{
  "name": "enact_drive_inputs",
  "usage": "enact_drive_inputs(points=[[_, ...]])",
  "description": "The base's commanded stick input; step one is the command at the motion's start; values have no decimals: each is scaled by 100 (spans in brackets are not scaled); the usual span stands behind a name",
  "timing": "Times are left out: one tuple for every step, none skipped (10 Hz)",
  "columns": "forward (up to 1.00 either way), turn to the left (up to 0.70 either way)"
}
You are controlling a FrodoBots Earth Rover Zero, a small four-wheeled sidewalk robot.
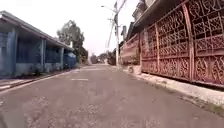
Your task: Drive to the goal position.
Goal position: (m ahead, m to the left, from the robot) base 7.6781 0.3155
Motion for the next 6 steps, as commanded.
enact_drive_inputs(points=[[70, 0], [70, 0], [70, 0], [70, 0], [70, 0], [70, 0]])
